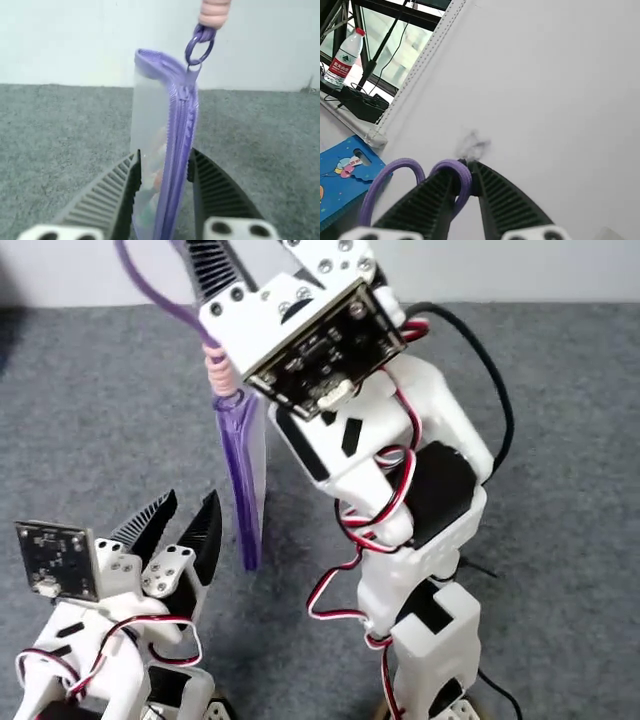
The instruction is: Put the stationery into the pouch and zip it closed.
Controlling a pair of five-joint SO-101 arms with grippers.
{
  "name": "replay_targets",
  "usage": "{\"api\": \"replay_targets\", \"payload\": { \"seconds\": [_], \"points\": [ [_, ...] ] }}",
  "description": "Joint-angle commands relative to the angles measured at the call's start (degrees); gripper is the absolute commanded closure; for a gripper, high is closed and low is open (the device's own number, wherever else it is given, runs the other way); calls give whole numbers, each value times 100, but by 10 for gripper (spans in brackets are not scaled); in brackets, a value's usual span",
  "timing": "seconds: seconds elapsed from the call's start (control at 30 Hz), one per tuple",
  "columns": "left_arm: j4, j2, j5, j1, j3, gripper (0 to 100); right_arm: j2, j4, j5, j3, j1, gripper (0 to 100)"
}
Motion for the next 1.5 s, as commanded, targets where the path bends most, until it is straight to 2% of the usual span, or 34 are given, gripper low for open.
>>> {"api": "replay_targets", "payload": {
  "seconds": [0.0,0.17,0.5,0.83,0.97,1.1,1.2,1.47],
  "points": [
    [-132,18,70,35,-277,835,-347,13,62,-220,-189,991],
    [-334,35,88,35,-224,783,-338,382,62,-220,-365,991],
    [-1231,1002,53,35,-40,783,-338,426,62,-220,-576,991],
    [-1248,1600,53,44,268,784,-338,391,62,-220,-620,991],
    [-1257,1662,53,97,312,855,-330,391,62,-220,-602,991],
    [-1257,1635,70,545,312,924,-189,382,62,-246,-585,991],
    [-1336,1618,79,826,303,987,-13,259,26,-237,-242,991],
    [-1099,1600,97,774,101,988,1042,-1068,18,-237,927,991]
  ]
}}
